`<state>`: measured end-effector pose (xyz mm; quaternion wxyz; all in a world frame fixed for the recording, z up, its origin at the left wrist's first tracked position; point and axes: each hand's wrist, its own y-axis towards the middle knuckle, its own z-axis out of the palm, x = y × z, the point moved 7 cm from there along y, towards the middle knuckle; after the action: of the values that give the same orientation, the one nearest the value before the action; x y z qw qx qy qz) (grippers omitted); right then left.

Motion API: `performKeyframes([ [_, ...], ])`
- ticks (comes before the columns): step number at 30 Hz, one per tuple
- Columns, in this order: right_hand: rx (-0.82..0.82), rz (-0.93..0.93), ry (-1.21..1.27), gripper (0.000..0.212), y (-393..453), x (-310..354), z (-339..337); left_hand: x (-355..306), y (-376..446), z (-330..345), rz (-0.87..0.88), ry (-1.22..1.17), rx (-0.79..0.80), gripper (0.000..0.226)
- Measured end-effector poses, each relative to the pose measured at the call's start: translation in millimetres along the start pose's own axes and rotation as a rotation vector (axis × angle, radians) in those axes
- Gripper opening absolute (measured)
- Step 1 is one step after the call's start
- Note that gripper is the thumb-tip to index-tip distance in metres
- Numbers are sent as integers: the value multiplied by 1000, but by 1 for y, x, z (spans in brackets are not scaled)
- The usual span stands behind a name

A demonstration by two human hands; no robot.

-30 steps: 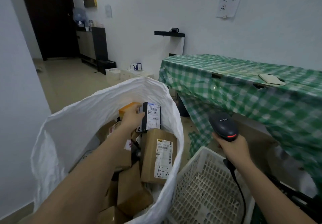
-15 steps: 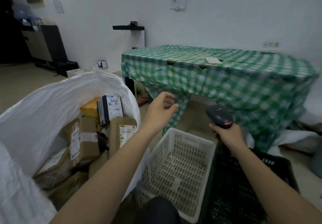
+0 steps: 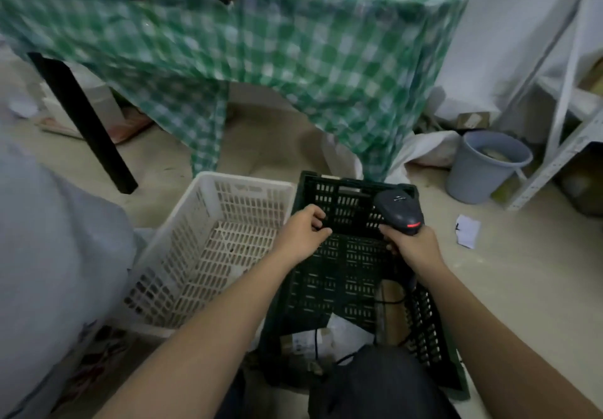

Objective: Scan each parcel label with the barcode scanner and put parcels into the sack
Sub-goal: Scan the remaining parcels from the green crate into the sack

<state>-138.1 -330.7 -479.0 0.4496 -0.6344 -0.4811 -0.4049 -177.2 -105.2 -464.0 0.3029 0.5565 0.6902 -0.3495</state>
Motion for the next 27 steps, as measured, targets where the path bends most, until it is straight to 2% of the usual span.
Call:
performKeyframes([
  [4, -37, 78, 28, 14, 23, -61, -6, 43, 34, 71, -45, 87, 105, 31],
  [9, -101, 111, -13, 14, 44, -114, -11, 87, 70, 158, -90, 73, 267, 34],
  [14, -167, 133, -72, 15, 57, -144, -22, 98, 87, 235, -31, 59, 433, 43],
  [17, -199, 127, -76, 15, 65, -153, -24, 86, 96, 276, 104, 89, 532, 44],
  [19, -206, 136, -75, 15, 70, -158, -24, 81, 100, 303, 230, 222, 653, 56],
  [21, -215, 138, -64, 15, 75, -163, -24, 85, 104, 321, 273, 330, 735, 63],
  [25, -233, 134, -24, 15, 80, -169, -24, 107, 105, 334, 338, 599, 821, 68],
  [27, -230, 147, -11, 11, 81, -175, -23, 120, 106, 327, 329, 757, 776, 69],
])
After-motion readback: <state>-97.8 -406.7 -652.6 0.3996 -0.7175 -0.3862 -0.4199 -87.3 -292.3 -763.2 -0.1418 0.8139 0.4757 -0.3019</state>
